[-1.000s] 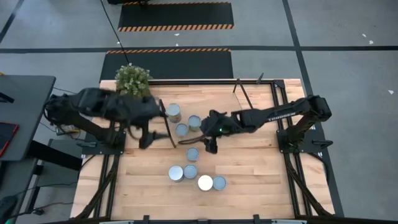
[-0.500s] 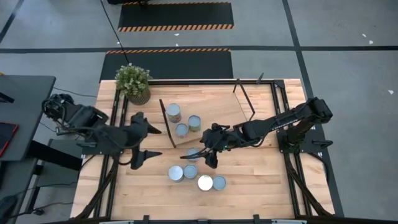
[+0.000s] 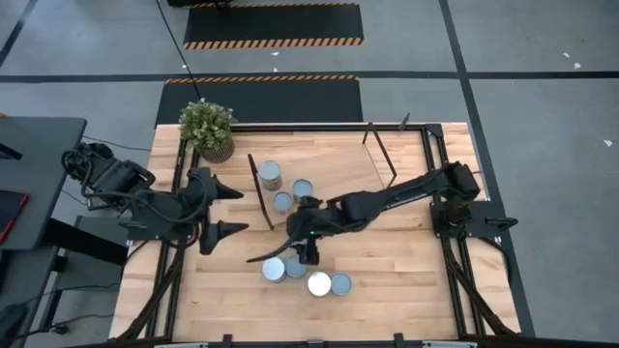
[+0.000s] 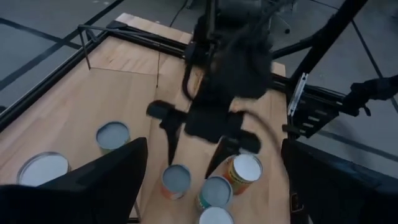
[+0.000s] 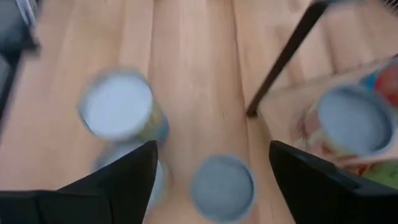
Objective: Pick and place cans onto a shelf
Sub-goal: Put the canned meatballs on the shelf
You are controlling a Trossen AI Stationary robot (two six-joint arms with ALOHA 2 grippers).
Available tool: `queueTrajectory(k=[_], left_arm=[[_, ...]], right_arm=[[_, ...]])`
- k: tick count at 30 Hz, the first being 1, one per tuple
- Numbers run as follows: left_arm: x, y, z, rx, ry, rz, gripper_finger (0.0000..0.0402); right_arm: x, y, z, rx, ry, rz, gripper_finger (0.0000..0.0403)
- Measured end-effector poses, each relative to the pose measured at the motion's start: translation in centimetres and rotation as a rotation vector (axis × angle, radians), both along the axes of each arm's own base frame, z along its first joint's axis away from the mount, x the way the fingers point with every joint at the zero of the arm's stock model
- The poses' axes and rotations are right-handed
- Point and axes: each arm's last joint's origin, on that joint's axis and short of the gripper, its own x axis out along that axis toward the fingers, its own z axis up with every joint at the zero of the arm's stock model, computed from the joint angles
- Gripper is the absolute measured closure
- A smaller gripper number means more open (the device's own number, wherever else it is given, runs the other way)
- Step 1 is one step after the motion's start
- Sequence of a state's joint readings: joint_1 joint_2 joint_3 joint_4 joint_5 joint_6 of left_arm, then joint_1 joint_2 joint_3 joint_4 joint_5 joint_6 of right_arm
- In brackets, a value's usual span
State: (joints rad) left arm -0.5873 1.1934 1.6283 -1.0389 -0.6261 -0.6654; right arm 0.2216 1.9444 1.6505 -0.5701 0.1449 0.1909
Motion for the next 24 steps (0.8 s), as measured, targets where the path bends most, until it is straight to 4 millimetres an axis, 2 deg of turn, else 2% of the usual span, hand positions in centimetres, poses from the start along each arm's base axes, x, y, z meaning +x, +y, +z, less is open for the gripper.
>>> queueTrajectory(k=[4,12,24], left_arm=[[0.0,0.0,0.0,0.000,0.001,0.005,0.0026],[0.0,0.1,-0.1,0.014,0.009,0.008,0.0026],[-0.2,0.2,-0.4,0.038,0.035,0.023,0.0026]], right_arm=[[0.0,-0.6,-1.8,-0.018,0.118,0.066,0.0062],[-1.0,-1.8,-3.6,-0.093,0.255,0.114,0.0031],[-1.7,-2.8,-8.6,-0.068,0.214,0.132,0.0031]])
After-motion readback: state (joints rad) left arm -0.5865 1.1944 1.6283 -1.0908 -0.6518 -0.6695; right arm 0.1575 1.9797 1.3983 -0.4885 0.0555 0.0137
